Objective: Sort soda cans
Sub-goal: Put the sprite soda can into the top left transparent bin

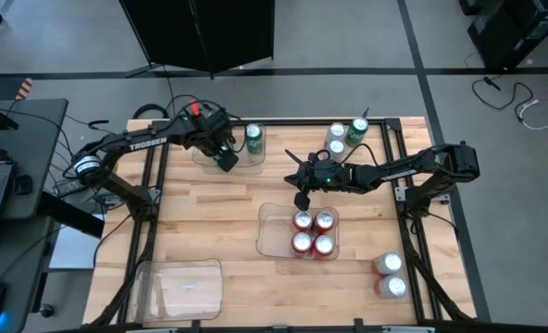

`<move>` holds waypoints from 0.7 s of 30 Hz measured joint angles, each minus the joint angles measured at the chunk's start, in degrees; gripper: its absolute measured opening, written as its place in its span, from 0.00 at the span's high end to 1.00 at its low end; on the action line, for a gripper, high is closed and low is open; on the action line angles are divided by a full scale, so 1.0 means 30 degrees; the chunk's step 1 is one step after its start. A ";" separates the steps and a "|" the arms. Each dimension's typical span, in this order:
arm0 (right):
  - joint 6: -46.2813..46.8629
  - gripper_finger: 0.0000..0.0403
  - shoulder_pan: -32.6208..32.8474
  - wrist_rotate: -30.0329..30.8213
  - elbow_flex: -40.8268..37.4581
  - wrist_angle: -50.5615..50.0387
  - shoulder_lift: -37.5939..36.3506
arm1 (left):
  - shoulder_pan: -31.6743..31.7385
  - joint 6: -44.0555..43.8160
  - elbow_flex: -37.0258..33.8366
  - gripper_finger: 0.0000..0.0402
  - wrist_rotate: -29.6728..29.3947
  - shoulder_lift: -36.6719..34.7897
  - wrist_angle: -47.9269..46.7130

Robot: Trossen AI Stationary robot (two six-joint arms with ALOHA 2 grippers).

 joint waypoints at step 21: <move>0.0182 0.93 -0.0002 0.0016 0.0000 0.0001 0.0000 | 0.0154 0.0943 0.0181 0.08 -0.0025 0.0057 0.0331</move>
